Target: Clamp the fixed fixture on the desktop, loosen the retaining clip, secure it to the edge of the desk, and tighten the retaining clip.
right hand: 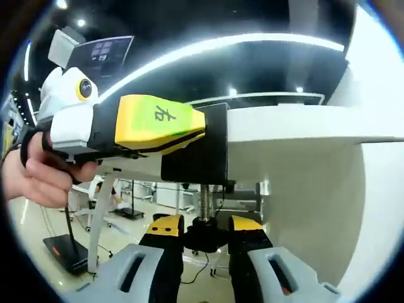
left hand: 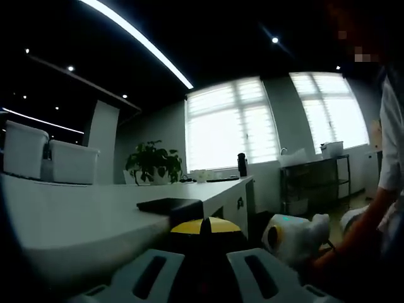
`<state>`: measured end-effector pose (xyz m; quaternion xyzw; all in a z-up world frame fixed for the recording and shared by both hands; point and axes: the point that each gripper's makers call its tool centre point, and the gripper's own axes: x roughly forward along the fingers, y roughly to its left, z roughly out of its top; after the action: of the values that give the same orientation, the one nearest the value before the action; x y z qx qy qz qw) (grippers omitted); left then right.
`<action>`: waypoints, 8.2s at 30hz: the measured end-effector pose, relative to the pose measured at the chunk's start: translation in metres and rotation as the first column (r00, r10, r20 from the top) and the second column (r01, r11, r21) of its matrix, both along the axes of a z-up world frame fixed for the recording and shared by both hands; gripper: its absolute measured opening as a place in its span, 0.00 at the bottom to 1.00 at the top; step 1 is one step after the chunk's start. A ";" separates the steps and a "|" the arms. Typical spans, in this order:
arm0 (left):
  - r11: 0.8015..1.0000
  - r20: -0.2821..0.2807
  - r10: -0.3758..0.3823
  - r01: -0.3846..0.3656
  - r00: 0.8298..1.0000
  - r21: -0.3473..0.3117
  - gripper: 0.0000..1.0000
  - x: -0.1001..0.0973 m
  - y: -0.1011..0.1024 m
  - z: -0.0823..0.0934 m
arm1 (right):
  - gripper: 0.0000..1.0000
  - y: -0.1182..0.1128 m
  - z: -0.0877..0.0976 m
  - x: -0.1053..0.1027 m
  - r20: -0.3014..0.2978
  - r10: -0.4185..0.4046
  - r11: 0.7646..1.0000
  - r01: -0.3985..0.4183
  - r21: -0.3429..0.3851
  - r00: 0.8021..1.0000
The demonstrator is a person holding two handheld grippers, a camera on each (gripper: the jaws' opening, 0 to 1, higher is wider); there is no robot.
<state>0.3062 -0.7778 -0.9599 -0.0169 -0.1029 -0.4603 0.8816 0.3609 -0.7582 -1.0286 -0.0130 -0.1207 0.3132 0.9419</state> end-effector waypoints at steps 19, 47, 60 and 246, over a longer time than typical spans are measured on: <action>1.000 -0.006 0.002 -0.002 1.000 -0.008 0.02 0.001 -0.002 0.000 | 0.26 0.027 -0.011 -0.017 -0.090 0.508 0.836 -0.515 -0.189 0.857; 1.000 0.012 0.021 -0.021 1.000 -0.012 0.02 0.000 0.004 0.009 | 0.38 -0.013 0.000 -0.040 -0.021 -0.270 0.963 0.270 -0.027 0.963; 1.000 0.011 0.011 -0.011 1.000 -0.023 0.02 -0.002 0.005 0.009 | 0.28 -0.015 -0.018 -0.010 -0.083 -0.343 0.939 0.340 -0.047 0.936; 0.997 -0.014 -0.015 0.014 1.000 -0.073 0.02 -0.003 0.010 0.004 | 0.24 0.019 -0.013 -0.012 -0.079 0.404 0.889 -0.412 -0.199 0.911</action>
<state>0.3031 -0.7677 -0.9561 -0.0531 -0.1132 -0.4624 0.8778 0.3484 -0.7397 -1.0420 -0.0820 -0.0701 0.5153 0.8502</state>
